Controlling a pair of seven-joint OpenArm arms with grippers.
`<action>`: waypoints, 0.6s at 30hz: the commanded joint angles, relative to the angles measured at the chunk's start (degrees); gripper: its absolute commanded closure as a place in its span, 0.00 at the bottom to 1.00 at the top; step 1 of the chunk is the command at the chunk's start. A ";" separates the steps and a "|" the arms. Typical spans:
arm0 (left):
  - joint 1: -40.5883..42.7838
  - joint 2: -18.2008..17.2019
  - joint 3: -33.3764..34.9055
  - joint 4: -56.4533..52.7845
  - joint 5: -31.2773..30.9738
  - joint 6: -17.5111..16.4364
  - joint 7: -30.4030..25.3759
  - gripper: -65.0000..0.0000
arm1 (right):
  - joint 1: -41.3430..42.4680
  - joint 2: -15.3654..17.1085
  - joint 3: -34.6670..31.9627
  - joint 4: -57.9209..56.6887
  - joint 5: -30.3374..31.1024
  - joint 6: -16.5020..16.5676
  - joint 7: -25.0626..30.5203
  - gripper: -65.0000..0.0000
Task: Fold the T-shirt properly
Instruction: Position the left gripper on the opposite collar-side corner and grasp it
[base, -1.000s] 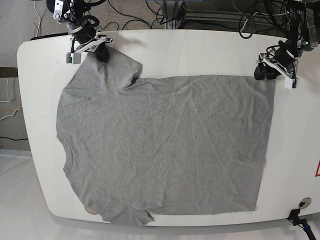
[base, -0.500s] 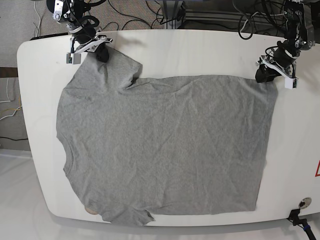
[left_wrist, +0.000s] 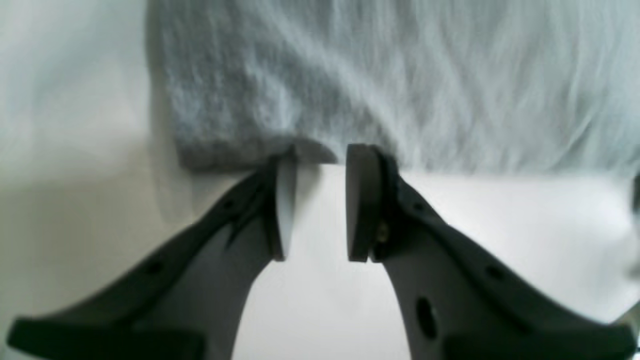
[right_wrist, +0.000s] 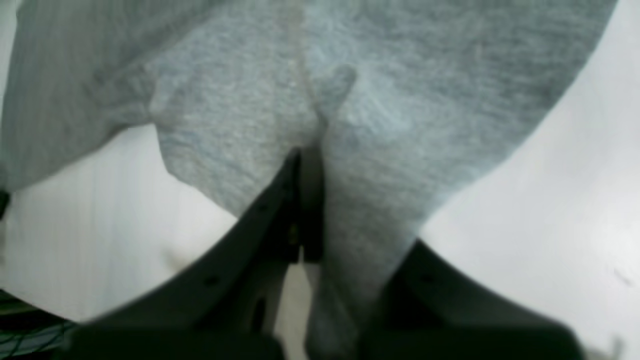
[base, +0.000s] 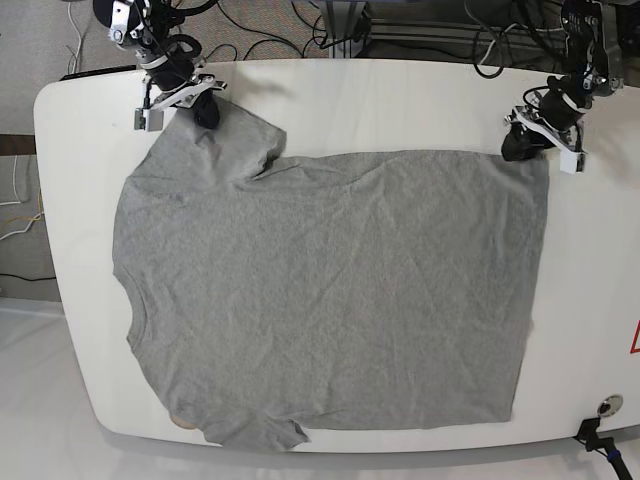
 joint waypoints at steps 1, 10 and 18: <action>0.10 -1.03 -0.01 0.55 0.12 -0.51 1.34 0.76 | -0.29 0.13 0.00 0.52 -0.59 -0.08 -0.96 1.00; 0.02 -1.03 -0.53 2.13 0.21 -0.33 1.34 0.76 | -0.29 0.13 0.00 0.52 -0.59 -0.08 -0.96 1.00; 0.46 -1.21 -6.25 4.51 0.30 1.43 1.60 0.68 | -0.29 0.13 -0.09 0.52 -0.59 -0.08 -0.96 1.00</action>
